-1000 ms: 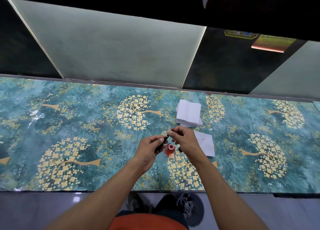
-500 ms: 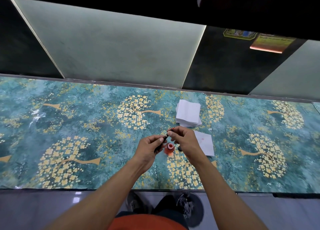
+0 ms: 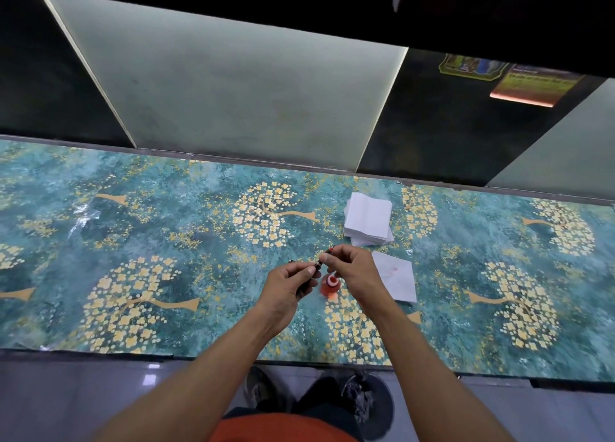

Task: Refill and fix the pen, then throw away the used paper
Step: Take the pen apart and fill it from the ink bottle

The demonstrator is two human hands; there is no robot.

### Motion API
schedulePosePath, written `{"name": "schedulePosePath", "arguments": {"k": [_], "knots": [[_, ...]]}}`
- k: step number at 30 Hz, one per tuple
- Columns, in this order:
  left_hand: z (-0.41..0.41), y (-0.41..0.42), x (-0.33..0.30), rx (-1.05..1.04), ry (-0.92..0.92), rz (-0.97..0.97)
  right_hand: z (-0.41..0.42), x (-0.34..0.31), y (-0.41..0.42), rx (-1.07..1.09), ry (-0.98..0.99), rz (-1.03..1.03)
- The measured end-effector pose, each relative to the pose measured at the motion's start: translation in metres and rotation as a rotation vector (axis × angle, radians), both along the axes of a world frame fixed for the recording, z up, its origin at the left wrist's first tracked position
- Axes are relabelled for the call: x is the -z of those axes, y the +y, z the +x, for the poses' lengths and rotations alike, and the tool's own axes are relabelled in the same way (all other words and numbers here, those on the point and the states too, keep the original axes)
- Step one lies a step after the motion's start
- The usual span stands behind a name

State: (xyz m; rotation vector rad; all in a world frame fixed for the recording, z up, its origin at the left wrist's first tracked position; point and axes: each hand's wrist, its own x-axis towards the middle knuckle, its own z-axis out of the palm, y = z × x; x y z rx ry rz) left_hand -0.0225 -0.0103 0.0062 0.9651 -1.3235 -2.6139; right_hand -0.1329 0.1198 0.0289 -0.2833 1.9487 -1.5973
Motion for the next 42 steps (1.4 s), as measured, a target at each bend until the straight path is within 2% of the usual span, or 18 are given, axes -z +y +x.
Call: {"name": "schedulePosePath", "arguments": {"k": [8, 12, 15, 19, 22, 25, 30, 32, 34, 39, 42], "knots": [[0.020, -0.020, 0.006, -0.051, -0.072, -0.022, -0.009, 0.000, -0.018, -0.185, -0.002, -0.039], [0.036, -0.032, 0.008, -0.111, -0.136, -0.074, -0.026, 0.010, -0.044, -0.083, -0.050, -0.009], [0.048, -0.041, 0.007, -0.141, -0.158, -0.098, -0.036, 0.023, -0.069, -0.104, 0.096, 0.188], [0.059, -0.050, 0.009, -0.172, -0.173, -0.128, -0.041, 0.041, -0.098, -0.464, 0.456, 0.638], [0.065, -0.054, 0.011, -0.177, -0.179, -0.135, -0.036, 0.052, -0.106, -0.680, 0.647, 0.927], [0.069, -0.057, 0.014, -0.171, -0.176, -0.143, -0.027, 0.063, -0.107, -0.793, 0.760, 1.061], [0.070, -0.058, 0.016, -0.166, -0.185, -0.152, -0.016, 0.066, -0.106, -0.838, 0.907, 1.136], [0.068, -0.057, 0.017, -0.155, -0.185, -0.154, -0.016, 0.061, -0.106, -0.808, 0.921, 1.099], [0.065, -0.056, 0.017, -0.150, -0.182, -0.161, -0.020, 0.054, -0.106, -0.649, 0.810, 0.958], [0.054, -0.051, 0.016, -0.131, -0.177, -0.162, -0.035, 0.023, -0.100, -0.135, 0.166, 0.299], [0.046, -0.046, 0.016, -0.110, -0.166, -0.162, -0.042, 0.004, -0.085, 0.009, -0.085, 0.045]]}}
